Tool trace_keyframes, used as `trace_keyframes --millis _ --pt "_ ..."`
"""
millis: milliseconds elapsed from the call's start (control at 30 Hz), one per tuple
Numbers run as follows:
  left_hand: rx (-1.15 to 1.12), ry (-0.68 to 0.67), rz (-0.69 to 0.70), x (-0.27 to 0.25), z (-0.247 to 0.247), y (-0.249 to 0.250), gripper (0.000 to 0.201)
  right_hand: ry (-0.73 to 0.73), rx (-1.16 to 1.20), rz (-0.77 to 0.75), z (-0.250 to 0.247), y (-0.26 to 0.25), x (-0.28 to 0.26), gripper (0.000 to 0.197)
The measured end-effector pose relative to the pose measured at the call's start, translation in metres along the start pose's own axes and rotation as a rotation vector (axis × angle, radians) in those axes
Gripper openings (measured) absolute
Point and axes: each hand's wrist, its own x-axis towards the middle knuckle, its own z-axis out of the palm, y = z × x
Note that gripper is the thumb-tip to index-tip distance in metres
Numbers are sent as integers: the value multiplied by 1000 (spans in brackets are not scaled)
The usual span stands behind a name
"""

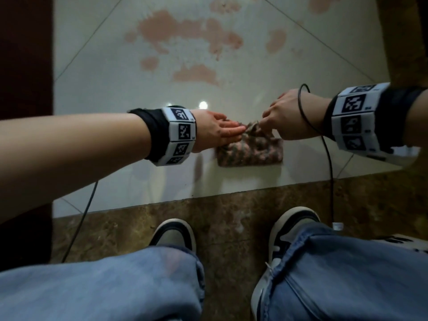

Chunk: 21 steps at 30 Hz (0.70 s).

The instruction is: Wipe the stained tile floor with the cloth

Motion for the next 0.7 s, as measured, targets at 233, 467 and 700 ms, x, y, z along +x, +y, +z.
trace_keyframes --millis 233,467,700 --pt "1 -65 84 -20 17 13 70 32 -83 -378 9 -36 13 50" --pt "2 -161 185 -42 33 26 75 -201 -201 -460 7 -60 18 62" --pt "23 -174 261 -56 49 32 81 -271 -237 -538 -5 -73 36 70"
